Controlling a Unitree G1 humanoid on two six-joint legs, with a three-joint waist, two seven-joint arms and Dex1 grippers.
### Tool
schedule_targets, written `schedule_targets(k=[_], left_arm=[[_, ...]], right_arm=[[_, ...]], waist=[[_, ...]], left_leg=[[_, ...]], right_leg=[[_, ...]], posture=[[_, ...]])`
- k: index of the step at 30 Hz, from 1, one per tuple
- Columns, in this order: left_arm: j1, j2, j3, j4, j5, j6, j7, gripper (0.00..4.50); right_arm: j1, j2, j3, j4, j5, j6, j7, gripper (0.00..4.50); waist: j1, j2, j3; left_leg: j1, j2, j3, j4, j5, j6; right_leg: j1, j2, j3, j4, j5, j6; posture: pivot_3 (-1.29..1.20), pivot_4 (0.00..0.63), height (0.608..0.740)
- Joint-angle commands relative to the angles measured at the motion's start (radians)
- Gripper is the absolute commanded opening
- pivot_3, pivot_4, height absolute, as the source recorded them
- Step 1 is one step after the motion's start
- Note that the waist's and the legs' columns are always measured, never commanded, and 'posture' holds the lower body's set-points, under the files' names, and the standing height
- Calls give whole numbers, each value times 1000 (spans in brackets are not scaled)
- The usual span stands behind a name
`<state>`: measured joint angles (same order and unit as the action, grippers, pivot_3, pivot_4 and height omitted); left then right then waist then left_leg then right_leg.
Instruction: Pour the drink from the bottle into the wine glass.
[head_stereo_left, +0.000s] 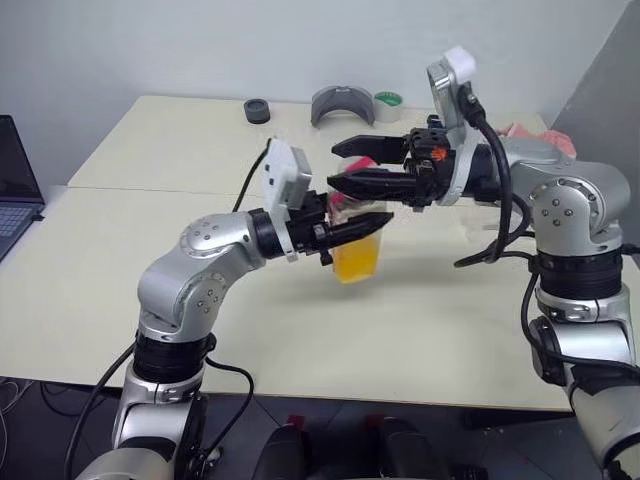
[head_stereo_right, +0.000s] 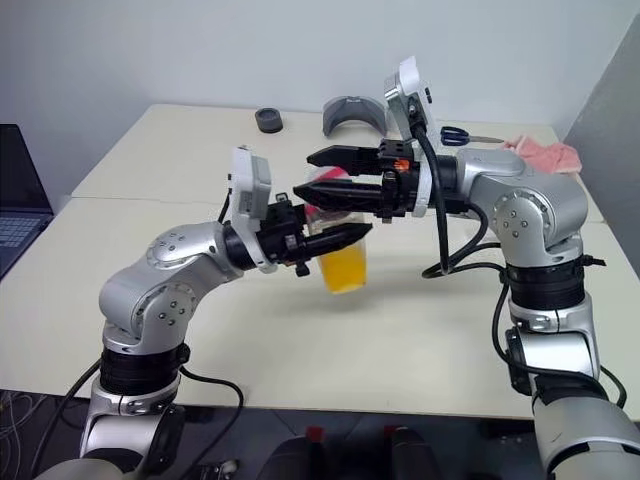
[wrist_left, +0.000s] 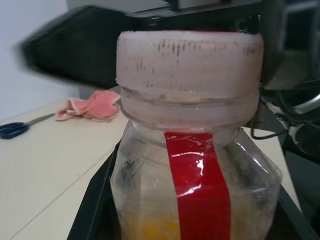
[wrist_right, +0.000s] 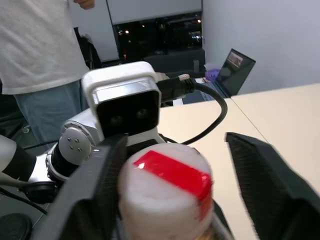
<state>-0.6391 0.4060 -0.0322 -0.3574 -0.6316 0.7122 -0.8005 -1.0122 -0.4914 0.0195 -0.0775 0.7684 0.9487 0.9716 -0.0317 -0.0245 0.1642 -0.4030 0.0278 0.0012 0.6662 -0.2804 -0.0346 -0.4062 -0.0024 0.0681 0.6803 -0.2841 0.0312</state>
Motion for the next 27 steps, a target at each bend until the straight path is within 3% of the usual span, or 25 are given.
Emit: schedule_targets(k=[1,8,12,18,27], left_arm=[[-26,11,12,-41,-18,-29,-11,1897],[-40,22,14,30,24,-82,-7,1897],[-56,13,0,110,74,-152,-7,1897],[-85,-36,-33,207,121,-232,-27,1897],[-116,-65,-50,270,140,-271,-69,1897]], right_arm=[[35,-53,-64,-83,19,24,-43,4450],[167,-107,-208,-313,140,167,-255,4450],[219,-20,-249,-463,129,188,-513,4450],[213,164,-144,-554,5,163,-813,4450],[211,248,-79,-536,-55,102,-867,4450]], waist=[[0,0,0],[0,0,0],[-3,0,0],[-1,0,0],[-1,0,0]], left_leg=[[0,0,0,0,0,0],[0,0,0,0,0,0],[0,1,1,0,0,0],[0,0,1,0,0,0],[-1,0,1,0,0,0]], right_leg=[[0,0,0,0,0,0],[0,0,0,0,0,0],[0,1,1,0,0,0],[0,1,1,0,0,0],[-1,1,1,0,0,0]], posture=[[0,150,740],[0,150,740],[0,150,740],[0,150,740],[0,150,740]])
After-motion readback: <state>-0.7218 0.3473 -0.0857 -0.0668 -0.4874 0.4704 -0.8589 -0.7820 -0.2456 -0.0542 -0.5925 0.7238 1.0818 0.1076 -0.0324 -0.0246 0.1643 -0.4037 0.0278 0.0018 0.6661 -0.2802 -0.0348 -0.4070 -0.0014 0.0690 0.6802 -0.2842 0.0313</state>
